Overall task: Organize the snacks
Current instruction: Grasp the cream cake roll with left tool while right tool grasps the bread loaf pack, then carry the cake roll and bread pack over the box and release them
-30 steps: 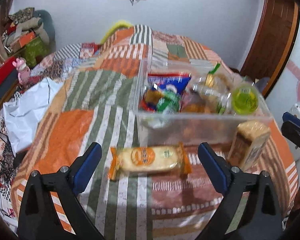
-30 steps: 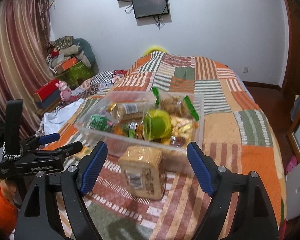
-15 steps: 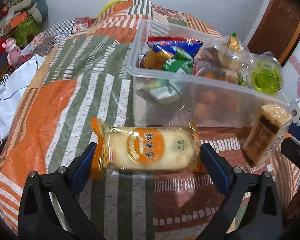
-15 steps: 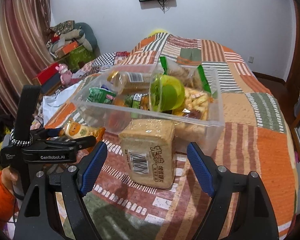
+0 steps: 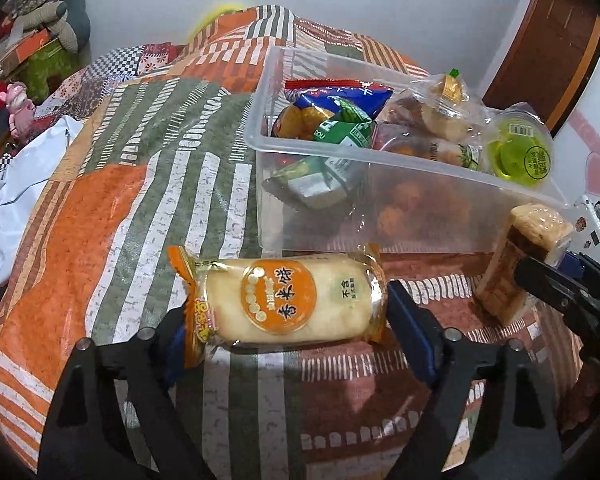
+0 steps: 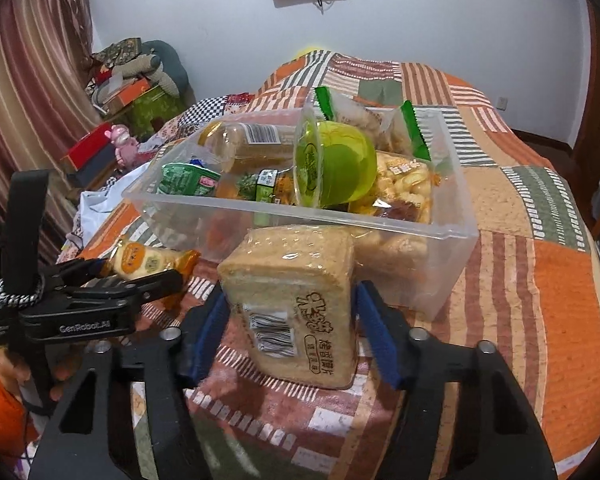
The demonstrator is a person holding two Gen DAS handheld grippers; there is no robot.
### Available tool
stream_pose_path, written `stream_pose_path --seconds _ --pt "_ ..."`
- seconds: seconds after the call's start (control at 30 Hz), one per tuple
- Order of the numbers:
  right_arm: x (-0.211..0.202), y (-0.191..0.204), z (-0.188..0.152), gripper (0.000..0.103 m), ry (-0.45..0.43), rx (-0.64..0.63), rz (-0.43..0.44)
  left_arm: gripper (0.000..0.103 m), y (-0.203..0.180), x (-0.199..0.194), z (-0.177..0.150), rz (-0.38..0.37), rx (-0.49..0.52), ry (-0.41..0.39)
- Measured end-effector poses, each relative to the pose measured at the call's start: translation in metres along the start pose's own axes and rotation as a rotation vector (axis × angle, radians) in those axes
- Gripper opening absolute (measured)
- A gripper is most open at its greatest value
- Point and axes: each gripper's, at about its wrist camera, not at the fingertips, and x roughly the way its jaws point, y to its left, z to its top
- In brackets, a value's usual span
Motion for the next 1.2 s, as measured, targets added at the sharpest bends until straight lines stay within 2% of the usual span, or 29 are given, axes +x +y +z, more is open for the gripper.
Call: stream_pose_path --seconds 0.27,0.57,0.83,1.2 --pt "-0.007 0.003 0.0 0.054 -0.012 -0.011 0.008 0.075 -0.004 -0.017 -0.007 0.008 0.028 -0.031" --pt "-0.02 0.01 0.0 0.052 -0.041 -0.022 0.027 0.075 -0.013 -0.051 -0.006 0.005 0.044 -0.099" --pt "-0.041 0.016 0.009 0.052 -0.109 -0.038 0.032 0.075 -0.025 -0.082 -0.001 0.004 0.069 -0.172" --pt "-0.062 0.01 0.03 0.052 -0.207 -0.026 0.014 0.075 -0.042 -0.102 0.02 -0.019 0.091 -0.245"
